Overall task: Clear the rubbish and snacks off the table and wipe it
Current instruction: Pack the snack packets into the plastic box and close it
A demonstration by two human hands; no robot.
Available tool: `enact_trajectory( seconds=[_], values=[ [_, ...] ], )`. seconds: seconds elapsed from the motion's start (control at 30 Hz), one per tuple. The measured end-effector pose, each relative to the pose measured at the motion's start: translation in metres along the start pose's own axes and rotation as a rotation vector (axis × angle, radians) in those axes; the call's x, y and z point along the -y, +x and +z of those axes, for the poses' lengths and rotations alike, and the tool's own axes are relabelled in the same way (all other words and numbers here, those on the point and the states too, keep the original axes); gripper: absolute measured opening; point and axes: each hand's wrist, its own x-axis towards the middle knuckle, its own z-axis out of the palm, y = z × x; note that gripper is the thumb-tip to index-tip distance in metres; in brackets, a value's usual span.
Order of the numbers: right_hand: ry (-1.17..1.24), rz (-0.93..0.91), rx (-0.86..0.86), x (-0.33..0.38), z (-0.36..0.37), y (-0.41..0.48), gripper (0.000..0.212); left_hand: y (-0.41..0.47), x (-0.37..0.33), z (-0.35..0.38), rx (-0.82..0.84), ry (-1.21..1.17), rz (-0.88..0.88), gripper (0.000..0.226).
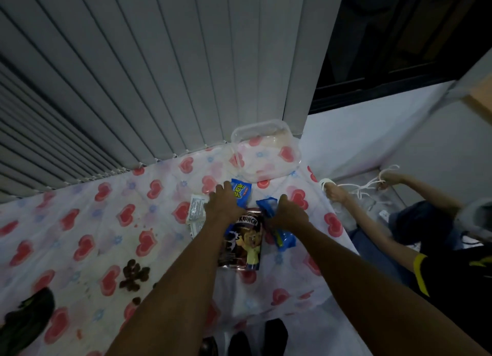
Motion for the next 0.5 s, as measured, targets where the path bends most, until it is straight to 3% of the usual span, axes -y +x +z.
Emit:
enact_trajectory(
  seconds=[0.23,0.5],
  values=[
    [-0.114,-0.068,-0.144,0.024,-0.09,0.009,0.075,0.025,-0.013,-0.063,-0.174,0.053,0.153,0.084],
    [-0.243,-0.01,-0.283,0.037,-0.179,0.058,0.071,0.092,-0.082,-0.049,-0.082,0.114,0.287,0.075]
  ],
)
